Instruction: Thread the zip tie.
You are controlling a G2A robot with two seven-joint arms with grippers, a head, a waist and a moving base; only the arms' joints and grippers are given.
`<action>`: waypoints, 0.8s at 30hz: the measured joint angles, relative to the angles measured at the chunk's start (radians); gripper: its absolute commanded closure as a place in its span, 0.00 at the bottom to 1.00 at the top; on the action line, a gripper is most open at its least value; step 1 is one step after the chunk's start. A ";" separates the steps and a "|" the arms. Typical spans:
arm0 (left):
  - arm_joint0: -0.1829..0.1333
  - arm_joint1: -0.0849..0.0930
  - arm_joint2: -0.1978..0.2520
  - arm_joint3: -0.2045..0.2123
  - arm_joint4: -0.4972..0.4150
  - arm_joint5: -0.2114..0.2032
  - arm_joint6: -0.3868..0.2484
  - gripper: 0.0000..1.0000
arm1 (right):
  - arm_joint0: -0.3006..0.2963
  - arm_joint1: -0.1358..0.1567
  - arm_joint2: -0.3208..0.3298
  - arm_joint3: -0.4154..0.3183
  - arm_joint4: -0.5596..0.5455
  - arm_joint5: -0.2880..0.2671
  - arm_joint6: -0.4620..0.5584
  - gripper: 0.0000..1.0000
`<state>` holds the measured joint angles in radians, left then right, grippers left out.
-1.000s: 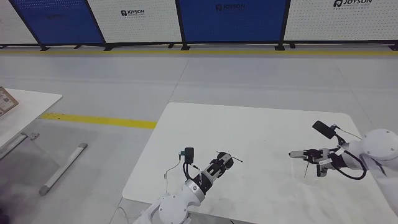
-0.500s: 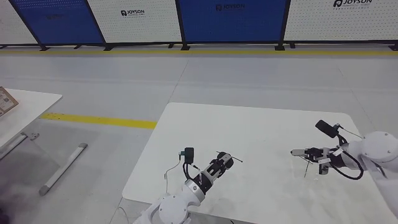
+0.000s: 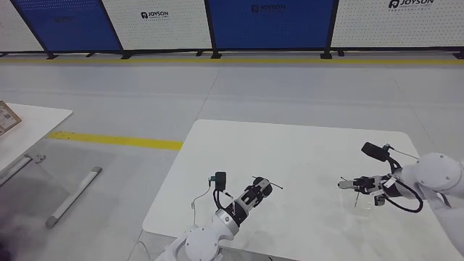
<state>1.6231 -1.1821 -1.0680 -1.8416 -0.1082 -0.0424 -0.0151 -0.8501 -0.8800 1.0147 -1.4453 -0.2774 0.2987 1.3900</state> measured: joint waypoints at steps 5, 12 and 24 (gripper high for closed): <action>0.000 0.000 0.000 0.000 0.000 0.000 0.000 1.00 | -0.009 0.001 -0.001 -0.010 -0.022 0.004 -0.031 0.00; 0.000 0.000 0.000 0.000 0.000 0.000 0.000 1.00 | 0.024 -0.008 -0.009 0.013 -0.089 0.041 -0.012 0.00; 0.000 0.000 0.000 0.000 0.000 0.000 0.000 1.00 | 0.013 -0.011 -0.021 0.011 -0.079 -0.003 -0.031 0.00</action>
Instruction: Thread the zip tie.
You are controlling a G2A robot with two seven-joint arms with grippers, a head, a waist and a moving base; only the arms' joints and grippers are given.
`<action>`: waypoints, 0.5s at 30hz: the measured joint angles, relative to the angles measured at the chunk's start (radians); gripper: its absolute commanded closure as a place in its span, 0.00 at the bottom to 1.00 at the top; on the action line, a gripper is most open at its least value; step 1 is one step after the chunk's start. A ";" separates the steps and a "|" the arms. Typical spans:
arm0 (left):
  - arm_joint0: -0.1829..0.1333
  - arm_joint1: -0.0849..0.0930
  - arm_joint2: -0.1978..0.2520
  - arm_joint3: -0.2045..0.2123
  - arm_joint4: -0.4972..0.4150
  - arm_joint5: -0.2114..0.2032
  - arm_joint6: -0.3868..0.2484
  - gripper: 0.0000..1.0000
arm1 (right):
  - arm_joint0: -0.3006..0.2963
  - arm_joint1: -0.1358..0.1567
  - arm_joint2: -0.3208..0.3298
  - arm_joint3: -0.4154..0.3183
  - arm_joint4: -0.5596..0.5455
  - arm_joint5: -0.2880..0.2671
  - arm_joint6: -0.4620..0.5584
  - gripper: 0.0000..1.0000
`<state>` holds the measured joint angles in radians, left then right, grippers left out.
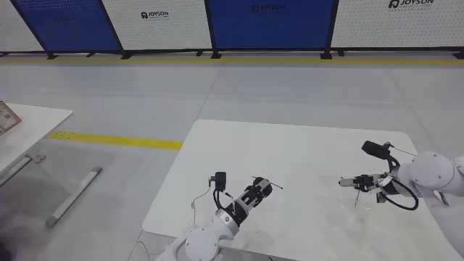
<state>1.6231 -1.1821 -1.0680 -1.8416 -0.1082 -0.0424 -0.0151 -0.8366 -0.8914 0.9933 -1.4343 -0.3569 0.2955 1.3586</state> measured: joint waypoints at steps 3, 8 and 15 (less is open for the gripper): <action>0.000 0.000 0.000 0.000 0.000 0.000 0.000 1.00 | 0.004 0.001 0.000 0.004 -0.014 0.004 0.005 0.00; 0.000 0.000 0.000 0.000 0.000 0.000 0.000 1.00 | 0.015 0.000 -0.005 0.007 -0.039 0.022 0.014 0.24; 0.000 0.000 0.000 0.000 0.000 0.000 0.000 1.00 | 0.028 -0.002 -0.017 0.030 -0.050 0.045 0.032 0.38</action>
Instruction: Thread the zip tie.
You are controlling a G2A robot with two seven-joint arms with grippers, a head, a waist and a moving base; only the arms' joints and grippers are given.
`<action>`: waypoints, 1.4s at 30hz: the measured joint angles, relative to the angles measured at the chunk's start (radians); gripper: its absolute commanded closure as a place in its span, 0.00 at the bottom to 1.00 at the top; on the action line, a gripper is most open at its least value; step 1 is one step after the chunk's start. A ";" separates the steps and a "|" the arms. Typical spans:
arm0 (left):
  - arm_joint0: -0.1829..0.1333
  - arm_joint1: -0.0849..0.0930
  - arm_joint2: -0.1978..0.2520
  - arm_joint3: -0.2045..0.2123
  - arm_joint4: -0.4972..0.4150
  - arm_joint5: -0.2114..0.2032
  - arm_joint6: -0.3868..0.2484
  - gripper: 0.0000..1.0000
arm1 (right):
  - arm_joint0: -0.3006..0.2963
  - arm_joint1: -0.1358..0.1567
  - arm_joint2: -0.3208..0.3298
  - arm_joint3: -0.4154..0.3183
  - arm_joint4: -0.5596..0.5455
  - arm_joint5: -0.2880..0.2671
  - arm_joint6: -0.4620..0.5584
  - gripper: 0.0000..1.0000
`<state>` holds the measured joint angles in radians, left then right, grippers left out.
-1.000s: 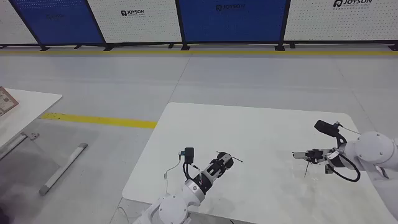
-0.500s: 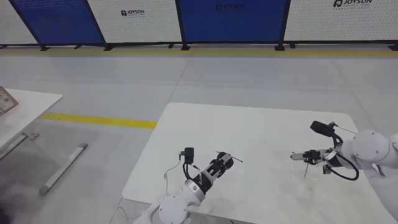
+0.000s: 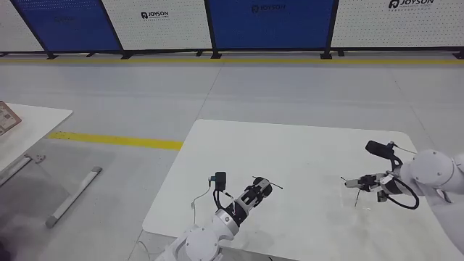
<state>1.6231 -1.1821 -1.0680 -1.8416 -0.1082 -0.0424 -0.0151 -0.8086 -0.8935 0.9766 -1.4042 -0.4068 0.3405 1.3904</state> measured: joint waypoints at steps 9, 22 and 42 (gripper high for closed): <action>0.000 0.000 0.000 0.000 0.000 0.000 0.000 1.00 | 0.036 -0.022 -0.059 0.062 -0.049 0.000 0.000 0.51; 0.000 0.000 0.000 0.000 0.000 0.000 0.000 1.00 | 0.071 -0.053 -0.097 0.145 -0.060 0.000 0.000 0.57; 0.000 0.000 0.000 0.000 0.000 0.000 0.000 1.00 | 0.123 -0.134 -0.132 0.293 -0.144 0.000 0.000 0.73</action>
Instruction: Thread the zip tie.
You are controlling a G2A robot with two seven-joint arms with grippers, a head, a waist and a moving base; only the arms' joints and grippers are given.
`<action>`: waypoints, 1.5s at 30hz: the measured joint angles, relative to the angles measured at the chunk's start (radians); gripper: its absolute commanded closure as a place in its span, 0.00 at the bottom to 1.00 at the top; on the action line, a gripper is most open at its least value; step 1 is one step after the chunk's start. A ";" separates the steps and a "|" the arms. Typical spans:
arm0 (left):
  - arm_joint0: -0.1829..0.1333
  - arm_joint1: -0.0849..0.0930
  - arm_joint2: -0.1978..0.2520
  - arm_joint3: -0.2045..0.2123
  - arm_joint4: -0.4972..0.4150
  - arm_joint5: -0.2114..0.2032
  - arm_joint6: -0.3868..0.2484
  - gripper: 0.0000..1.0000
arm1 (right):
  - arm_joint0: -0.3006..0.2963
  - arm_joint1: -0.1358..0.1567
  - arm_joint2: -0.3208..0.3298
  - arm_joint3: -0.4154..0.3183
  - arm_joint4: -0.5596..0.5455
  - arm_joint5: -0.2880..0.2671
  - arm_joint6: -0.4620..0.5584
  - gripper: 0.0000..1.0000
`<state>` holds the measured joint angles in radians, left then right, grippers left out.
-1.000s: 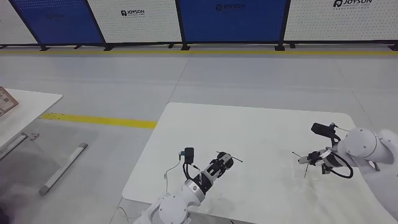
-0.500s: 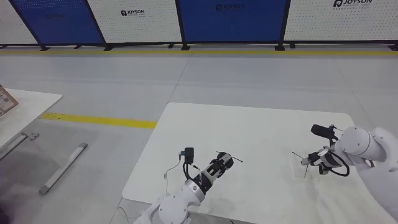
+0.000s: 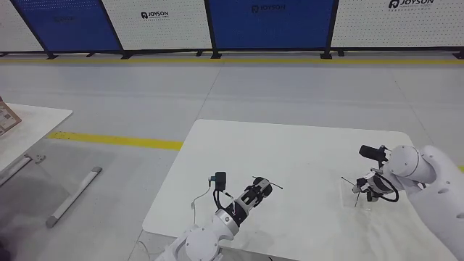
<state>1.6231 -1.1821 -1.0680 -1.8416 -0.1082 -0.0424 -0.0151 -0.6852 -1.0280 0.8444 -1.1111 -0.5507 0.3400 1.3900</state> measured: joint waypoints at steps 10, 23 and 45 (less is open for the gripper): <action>0.000 0.000 0.000 0.000 0.000 0.000 0.000 1.00 | 0.018 -0.040 -0.004 0.063 -0.046 0.000 0.000 0.76; 0.000 0.000 0.000 0.000 0.000 0.000 0.000 1.00 | 0.034 -0.084 0.003 0.124 -0.091 0.000 0.000 0.78; 0.000 0.000 0.000 0.000 0.000 0.000 0.000 1.00 | 0.039 -0.111 0.010 0.159 -0.125 0.000 0.000 1.00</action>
<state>1.6231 -1.1821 -1.0680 -1.8416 -0.1082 -0.0424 -0.0151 -0.6463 -1.1391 0.8546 -0.9525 -0.6755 0.3400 1.3900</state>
